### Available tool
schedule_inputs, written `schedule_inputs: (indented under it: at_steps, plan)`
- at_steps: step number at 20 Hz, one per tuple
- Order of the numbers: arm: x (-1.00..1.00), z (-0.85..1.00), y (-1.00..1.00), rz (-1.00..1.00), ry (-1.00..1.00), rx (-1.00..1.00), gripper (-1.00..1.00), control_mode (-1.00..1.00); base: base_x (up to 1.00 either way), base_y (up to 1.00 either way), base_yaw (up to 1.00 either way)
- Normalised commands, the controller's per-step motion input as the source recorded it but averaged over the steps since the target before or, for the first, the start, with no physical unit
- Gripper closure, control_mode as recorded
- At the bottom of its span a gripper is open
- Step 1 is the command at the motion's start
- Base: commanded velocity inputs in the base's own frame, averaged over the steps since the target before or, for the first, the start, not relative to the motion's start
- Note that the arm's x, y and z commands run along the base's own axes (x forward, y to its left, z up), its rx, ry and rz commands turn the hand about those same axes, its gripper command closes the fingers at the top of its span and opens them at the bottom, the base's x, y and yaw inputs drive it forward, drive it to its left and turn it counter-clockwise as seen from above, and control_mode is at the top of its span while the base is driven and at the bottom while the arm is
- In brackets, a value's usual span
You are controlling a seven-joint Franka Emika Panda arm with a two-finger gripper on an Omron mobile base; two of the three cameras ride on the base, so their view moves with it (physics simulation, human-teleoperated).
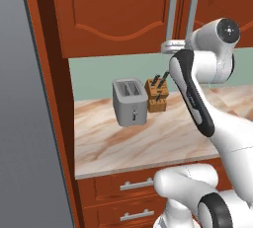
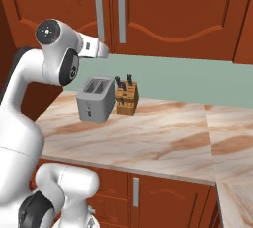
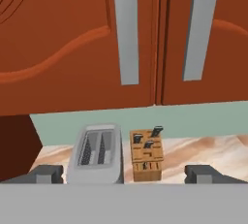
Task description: Open the cabinet, pick the kettle from the cabinet, and place it in the sink.
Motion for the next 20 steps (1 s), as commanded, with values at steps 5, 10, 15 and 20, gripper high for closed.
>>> schedule_inputs:
  at_steps: [5, 10, 15, 20]
  plan:
    - [0.33, 0.26, -0.04, 0.06, 0.00, 0.00, -1.00, -1.00, 0.00, 0.00, 0.00]
    - [0.36, 0.28, 0.00, 0.00, 0.01, -0.02, -1.00, -1.00, 0.00, 0.00, 0.00]
    - [0.38, 0.25, 0.00, 0.00, 0.04, -0.01, -1.00, -1.00, 0.00, 0.00, 0.00]
    - [0.42, 0.12, 0.00, 0.00, 0.01, 0.00, -1.00, -1.00, 0.00, 0.00, 0.00]
